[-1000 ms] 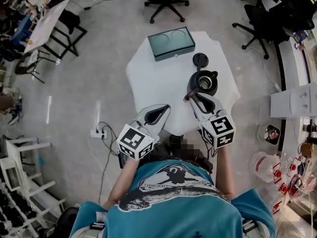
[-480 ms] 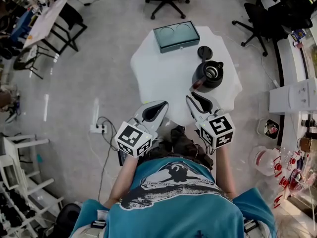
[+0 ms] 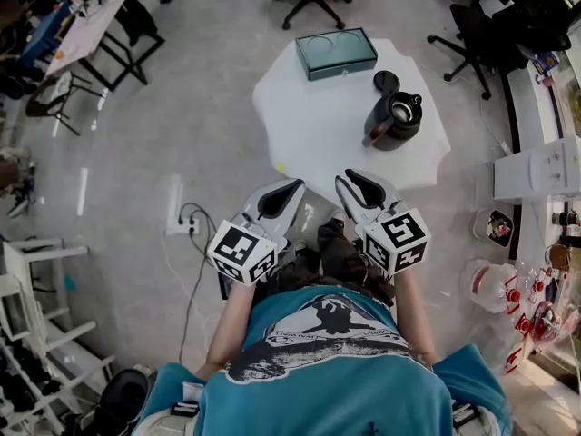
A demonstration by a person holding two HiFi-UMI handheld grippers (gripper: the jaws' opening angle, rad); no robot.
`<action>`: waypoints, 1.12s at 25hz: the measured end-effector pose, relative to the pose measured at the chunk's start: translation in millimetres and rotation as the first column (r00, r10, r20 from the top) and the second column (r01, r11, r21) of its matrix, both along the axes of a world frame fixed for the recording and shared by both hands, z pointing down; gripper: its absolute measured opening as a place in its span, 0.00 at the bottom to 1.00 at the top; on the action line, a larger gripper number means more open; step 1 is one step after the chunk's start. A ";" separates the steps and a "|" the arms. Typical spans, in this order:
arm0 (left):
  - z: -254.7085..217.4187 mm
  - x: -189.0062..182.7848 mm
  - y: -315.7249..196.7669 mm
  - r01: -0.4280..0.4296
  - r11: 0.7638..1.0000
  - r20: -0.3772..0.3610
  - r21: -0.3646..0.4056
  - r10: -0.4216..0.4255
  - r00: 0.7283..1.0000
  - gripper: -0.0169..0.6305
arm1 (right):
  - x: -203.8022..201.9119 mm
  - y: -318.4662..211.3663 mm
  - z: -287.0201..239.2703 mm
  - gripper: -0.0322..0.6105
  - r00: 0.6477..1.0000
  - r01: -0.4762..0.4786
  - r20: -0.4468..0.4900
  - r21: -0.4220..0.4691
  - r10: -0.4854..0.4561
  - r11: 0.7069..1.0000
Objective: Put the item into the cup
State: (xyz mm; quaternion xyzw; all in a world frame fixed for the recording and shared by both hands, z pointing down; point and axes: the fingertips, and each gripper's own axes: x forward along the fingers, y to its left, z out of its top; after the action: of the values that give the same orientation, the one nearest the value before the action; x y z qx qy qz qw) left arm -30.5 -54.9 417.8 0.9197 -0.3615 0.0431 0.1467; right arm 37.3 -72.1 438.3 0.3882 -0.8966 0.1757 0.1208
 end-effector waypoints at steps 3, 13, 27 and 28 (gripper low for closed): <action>1.5 -10.2 14.0 0.009 1.000 -0.001 0.004 -0.009 1.000 0.03 | -11.2 15.5 -0.6 0.17 1.000 0.012 0.001 0.010 -0.012 1.000; 12.1 -26.1 53.0 0.016 1.000 0.011 0.001 -0.016 1.000 0.03 | -34.7 55.1 -3.7 0.10 0.996 0.032 0.078 0.019 -0.034 0.999; 13.5 -27.2 75.1 0.016 1.000 0.027 0.027 -0.017 1.000 0.03 | -37.8 73.5 -11.0 0.05 0.989 0.048 0.139 0.035 -0.053 0.998; 12.2 -27.4 75.3 0.015 0.999 0.027 0.032 -0.016 1.000 0.03 | -39.6 74.1 -11.4 0.05 0.989 0.054 0.138 0.040 -0.059 0.998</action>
State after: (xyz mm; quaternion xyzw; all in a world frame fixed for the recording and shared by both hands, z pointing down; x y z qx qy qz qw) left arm -57.9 20.4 430.0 0.9184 -0.3714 0.0486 0.1277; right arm -2.3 2.1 426.9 0.3516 -0.9164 0.1828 0.0558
